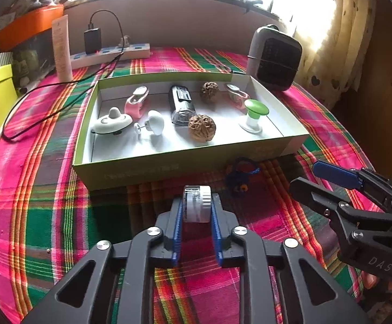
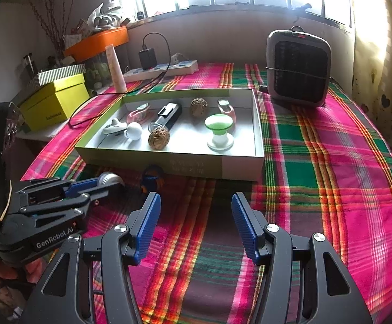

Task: Organize objects
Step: 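Close left tool on the white jar while right tool approaches blue keychain, then close right tool on the blue rope keychain while left tool holds white jar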

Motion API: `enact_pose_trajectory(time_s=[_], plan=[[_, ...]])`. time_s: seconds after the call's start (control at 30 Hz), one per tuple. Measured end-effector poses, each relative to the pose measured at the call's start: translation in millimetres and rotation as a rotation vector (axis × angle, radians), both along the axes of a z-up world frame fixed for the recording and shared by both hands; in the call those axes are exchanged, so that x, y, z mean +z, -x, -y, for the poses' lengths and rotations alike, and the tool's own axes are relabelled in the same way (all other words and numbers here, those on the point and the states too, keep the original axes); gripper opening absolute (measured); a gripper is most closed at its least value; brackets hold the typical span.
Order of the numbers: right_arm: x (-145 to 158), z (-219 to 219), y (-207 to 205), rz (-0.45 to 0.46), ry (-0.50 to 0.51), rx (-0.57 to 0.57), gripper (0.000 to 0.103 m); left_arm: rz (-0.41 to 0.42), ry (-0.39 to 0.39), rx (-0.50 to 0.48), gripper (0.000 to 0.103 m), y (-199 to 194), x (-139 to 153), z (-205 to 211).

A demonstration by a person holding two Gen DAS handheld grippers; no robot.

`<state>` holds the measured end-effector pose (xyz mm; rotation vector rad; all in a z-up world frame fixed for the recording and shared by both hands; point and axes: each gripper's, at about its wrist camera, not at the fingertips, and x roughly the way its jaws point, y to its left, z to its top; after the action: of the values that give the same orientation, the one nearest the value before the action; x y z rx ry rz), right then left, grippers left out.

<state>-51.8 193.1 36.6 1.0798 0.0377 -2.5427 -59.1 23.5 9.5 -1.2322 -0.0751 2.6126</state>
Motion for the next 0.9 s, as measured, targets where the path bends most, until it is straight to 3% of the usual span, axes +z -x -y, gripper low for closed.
enact_pose_trajectory(time_s=[0.5, 0.67, 0.9], plan=[[-6.5, 33.6, 6.5, 0.039, -0.023, 0.024, 0.056, -0.016, 0.001, 0.077, 0.017, -8.2, 2.3, 34.9], [-11.2, 40.6, 17.8, 0.098, -0.003, 0.003, 0.056, 0.005, -0.014, 0.103, 0.017, -7.3, -2.5, 48.4], [-13.9, 53.3, 22.2, 0.084, -0.065, 0.001, 0.056, 0.009, -0.027, 0.095, 0.017, -4.2, -2.9, 51.2]])
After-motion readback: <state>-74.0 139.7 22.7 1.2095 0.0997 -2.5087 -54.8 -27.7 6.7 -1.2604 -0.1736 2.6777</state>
